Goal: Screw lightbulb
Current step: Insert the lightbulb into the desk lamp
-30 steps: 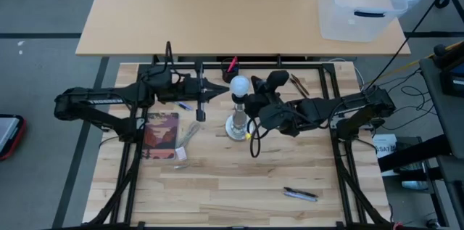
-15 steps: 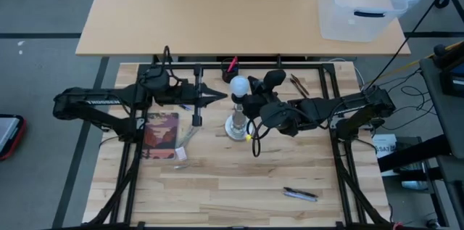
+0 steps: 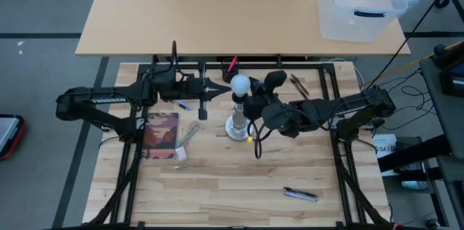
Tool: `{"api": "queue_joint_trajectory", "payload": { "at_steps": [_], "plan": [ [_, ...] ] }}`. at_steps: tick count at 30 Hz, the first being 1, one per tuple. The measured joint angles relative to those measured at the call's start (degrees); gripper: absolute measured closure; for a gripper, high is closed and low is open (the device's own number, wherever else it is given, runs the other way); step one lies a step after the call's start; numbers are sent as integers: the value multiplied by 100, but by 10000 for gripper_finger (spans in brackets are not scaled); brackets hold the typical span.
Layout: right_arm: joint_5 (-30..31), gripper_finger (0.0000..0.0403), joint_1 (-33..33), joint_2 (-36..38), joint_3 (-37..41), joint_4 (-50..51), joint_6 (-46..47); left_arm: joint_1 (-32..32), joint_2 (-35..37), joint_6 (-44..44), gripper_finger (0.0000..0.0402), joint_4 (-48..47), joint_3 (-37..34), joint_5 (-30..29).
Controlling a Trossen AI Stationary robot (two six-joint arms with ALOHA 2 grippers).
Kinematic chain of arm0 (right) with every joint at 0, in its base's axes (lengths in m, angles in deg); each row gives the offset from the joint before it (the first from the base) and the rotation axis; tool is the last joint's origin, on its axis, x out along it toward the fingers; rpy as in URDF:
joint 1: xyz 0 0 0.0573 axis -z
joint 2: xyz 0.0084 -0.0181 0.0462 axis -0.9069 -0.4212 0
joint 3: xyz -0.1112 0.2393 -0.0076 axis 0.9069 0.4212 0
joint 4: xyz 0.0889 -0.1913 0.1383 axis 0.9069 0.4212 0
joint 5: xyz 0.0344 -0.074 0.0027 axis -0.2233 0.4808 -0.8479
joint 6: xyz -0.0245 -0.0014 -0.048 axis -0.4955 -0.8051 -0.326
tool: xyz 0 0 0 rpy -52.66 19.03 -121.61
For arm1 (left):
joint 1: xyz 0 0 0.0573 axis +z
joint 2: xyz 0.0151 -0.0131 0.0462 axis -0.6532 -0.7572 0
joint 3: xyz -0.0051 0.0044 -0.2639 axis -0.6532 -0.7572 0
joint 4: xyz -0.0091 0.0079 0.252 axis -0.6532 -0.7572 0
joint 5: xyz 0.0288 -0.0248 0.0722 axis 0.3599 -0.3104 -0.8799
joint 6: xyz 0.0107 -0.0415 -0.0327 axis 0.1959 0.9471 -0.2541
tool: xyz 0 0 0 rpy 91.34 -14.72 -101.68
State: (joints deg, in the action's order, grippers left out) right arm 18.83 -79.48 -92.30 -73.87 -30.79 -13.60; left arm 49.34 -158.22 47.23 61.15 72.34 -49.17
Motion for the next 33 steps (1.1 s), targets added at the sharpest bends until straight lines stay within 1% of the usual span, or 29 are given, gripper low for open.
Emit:
{"api": "queue_joint_trajectory", "payload": {
  "at_steps": [5,10,15,22,26,30,33],
  "plan": [
    [47,403,-88,2,2,17,85,90,0,-1,402,7,0,7],
    [33,403,-103,3,2,172,364,180,-7,1,402,40,-1,7],
    [26,403,-105,11,0,313,549,318,-142,110,402,137,0,3],
    [-214,403,-141,-4,0,435,678,486,-275,158,402,-21,-11,-94],
    [-279,403,-223,-4,0,433,698,509,-229,160,402,67,2,-100],
    [-236,403,-336,-4,1,521,886,535,-251,128,402,-245,0,-320],
    [-230,403,-447,-4,0,583,1007,574,-177,150,402,-311,0,-350]
  ]
}}
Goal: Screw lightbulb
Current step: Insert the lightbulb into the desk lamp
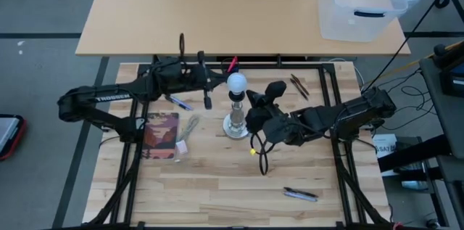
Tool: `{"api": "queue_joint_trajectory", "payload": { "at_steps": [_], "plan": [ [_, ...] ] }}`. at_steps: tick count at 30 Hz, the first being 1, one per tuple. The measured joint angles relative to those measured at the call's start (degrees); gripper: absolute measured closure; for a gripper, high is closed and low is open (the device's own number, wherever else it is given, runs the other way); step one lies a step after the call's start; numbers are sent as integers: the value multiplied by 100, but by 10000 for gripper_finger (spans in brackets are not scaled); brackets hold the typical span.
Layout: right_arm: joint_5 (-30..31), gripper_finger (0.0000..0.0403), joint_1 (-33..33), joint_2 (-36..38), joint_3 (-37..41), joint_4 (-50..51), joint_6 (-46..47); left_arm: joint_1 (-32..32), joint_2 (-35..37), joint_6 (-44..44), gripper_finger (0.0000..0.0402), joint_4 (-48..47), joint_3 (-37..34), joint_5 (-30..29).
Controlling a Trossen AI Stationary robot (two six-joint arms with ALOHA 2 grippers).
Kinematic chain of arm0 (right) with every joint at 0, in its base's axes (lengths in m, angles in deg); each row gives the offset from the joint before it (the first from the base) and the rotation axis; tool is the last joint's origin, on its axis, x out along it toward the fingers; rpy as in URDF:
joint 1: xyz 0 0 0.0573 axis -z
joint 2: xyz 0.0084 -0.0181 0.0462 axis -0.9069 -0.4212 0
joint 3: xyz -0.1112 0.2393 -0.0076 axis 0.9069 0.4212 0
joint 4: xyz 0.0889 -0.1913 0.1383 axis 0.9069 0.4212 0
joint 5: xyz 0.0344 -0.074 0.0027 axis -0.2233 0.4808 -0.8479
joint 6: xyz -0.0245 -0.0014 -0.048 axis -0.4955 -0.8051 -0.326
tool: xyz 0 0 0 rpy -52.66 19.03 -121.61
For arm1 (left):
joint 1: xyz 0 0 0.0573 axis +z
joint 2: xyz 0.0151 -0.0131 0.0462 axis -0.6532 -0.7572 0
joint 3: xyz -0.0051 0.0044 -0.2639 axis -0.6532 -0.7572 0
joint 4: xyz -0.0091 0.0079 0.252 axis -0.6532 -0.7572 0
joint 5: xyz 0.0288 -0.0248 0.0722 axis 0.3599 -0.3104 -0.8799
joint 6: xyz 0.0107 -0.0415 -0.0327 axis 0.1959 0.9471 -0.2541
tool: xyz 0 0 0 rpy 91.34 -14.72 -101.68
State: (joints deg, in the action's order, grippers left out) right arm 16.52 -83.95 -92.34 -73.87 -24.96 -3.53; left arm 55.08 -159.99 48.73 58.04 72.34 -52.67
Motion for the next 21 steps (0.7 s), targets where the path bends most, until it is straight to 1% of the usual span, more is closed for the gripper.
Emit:
{"api": "queue_joint_trajectory", "payload": {
  "at_steps": [6,10,12,17,21],
  "plan": [
    [39,403,-205,0,0,217,426,-57,283,-27,402,-220,-2,37],
    [62,403,-210,0,0,352,757,-163,588,-45,402,-310,-1,49],
    [78,403,-145,0,0,365,823,-262,687,-46,402,-380,0,159],
    [94,403,135,0,0,364,827,-547,748,-50,402,-389,0,703],
    [92,403,378,0,0,287,725,-724,671,-159,402,-388,0,767]
  ]
}}
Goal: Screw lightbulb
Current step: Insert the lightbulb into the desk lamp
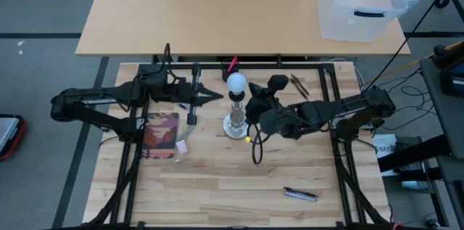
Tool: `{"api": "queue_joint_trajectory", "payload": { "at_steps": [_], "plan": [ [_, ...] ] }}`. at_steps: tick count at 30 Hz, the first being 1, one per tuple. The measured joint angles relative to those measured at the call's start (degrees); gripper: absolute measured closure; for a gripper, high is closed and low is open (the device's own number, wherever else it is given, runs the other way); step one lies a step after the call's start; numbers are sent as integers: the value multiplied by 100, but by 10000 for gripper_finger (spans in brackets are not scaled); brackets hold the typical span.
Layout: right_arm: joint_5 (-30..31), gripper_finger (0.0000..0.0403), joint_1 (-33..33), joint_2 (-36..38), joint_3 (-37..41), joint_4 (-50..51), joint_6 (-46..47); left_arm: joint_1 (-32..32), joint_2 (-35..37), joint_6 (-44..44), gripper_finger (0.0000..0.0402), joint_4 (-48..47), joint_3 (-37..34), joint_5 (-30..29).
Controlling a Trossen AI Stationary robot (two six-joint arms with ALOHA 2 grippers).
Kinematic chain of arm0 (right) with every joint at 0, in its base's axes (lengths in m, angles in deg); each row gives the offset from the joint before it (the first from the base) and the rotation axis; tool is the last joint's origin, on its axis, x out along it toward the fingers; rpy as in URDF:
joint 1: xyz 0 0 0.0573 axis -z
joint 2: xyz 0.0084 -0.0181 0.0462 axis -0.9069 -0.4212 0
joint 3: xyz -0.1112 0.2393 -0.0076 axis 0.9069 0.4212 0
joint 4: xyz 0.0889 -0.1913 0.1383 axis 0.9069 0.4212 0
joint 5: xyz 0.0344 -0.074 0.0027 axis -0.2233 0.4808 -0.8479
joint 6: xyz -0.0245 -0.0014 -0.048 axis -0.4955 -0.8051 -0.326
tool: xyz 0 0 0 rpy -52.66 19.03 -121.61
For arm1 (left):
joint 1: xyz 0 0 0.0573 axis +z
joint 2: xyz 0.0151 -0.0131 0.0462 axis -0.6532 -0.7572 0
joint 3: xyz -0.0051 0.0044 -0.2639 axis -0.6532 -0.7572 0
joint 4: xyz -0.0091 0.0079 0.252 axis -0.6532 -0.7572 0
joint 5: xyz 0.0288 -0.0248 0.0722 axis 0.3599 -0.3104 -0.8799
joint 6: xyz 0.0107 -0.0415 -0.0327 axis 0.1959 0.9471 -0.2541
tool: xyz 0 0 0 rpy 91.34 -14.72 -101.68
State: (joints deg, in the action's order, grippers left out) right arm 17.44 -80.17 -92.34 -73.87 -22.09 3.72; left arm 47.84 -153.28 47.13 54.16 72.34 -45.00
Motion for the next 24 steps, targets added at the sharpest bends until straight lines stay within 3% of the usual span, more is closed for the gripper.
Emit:
{"api": "queue_joint_trajectory", "payload": {
  "at_steps": [13,24],
  "plan": [
    [-85,403,277,2,0,-955,-1748,-15,-468,122,402,726,-2,13],
    [-367,403,275,2,0,-963,-2199,242,-481,316,402,723,-2,13]
  ]
}}
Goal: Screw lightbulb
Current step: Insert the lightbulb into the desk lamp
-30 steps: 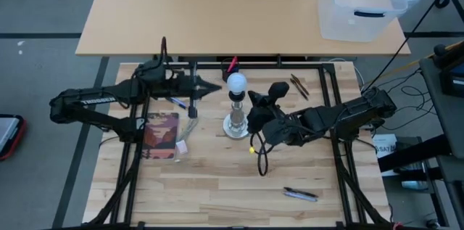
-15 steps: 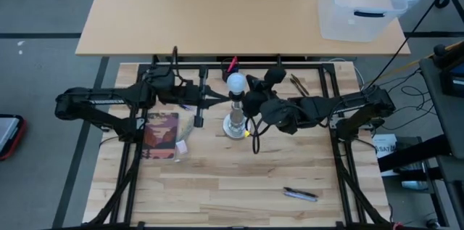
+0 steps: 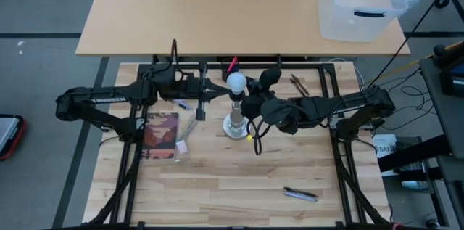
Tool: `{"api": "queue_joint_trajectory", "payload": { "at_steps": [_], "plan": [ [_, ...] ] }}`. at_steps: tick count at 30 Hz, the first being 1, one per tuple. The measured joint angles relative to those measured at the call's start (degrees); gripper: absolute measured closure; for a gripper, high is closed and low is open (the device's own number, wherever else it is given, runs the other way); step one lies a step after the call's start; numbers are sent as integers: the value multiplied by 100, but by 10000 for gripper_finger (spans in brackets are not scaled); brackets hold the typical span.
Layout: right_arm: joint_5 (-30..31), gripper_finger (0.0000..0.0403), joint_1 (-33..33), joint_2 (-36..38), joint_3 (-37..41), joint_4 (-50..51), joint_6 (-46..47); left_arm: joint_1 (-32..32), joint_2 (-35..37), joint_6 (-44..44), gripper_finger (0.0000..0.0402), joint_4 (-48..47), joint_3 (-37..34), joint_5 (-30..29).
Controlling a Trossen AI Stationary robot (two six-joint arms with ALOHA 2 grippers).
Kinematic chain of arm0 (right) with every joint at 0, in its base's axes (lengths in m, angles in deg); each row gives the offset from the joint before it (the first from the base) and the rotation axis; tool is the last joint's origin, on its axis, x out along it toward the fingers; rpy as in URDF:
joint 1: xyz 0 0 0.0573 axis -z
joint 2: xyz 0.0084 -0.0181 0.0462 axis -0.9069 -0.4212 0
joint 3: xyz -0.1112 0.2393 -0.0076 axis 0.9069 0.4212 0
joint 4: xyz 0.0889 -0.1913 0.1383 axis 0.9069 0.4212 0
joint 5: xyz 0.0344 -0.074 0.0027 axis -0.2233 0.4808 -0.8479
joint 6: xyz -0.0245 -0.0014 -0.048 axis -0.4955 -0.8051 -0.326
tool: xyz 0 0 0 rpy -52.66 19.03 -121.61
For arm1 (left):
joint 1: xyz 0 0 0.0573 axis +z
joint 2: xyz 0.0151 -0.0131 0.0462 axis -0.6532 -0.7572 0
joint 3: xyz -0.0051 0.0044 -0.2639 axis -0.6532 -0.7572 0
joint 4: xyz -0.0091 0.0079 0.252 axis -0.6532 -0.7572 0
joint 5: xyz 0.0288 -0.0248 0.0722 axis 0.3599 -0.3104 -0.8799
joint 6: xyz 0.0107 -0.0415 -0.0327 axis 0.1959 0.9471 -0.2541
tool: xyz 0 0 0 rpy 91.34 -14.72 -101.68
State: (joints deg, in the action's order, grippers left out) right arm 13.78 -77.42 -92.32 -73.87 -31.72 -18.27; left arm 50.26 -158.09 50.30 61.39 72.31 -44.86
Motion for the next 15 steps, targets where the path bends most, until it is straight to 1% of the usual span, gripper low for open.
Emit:
{"api": "queue_joint_trajectory", "payload": {
  "at_steps": [15],
  "plan": [
    [298,403,-377,7,2,89,54,183,11,-3,402,-214,0,64]
  ]
}}
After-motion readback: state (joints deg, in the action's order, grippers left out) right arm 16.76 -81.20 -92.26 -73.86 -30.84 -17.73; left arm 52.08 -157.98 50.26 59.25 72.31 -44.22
